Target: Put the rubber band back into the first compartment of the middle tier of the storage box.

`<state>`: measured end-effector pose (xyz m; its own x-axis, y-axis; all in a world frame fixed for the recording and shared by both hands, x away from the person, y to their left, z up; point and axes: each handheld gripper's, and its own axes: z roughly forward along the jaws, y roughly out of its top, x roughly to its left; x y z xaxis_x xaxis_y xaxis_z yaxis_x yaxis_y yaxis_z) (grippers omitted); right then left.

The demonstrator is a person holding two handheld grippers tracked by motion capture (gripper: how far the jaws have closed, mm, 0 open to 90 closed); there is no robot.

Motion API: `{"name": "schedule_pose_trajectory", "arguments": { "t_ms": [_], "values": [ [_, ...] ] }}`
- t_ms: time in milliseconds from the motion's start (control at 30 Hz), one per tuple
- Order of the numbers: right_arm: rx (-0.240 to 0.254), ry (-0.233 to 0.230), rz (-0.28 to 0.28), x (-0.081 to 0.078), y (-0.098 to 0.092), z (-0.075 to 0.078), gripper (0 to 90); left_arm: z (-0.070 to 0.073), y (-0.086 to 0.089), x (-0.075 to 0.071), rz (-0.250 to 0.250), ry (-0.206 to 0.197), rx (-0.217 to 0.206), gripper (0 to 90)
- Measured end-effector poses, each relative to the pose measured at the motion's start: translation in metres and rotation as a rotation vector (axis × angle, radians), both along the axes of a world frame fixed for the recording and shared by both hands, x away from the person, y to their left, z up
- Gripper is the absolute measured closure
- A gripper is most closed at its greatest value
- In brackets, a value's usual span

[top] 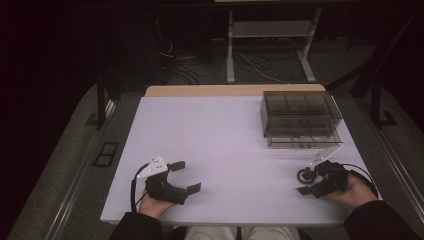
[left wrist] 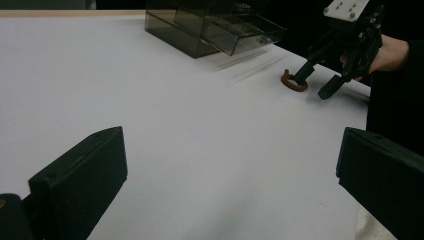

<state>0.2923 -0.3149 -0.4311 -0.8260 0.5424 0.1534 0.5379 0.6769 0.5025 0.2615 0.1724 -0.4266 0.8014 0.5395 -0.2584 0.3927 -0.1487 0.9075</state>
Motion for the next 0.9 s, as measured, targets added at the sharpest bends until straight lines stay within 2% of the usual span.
{"name": "schedule_pose_trajectory", "arguments": {
  "t_ms": [300, 667, 900],
  "values": [
    [-0.021, -0.021, -0.004, -0.0005, -0.0006, -0.0008, 54.1, -0.0001, 0.0002, 0.0000, 0.001, -0.002, -0.001, 0.0],
    [-0.049, -0.052, -0.015, -0.0010, -0.0020, -0.0010, 78.9, 0.0000, 0.0008, 0.0002, 0.001, -0.004, 0.001, 0.0],
    [-0.029, -0.015, -0.040, 0.0028, -0.0047, -0.0007, 84.0, 0.0000, 0.0013, 0.0002, 0.001, -0.004, 0.004, 0.0]
  ]
}}
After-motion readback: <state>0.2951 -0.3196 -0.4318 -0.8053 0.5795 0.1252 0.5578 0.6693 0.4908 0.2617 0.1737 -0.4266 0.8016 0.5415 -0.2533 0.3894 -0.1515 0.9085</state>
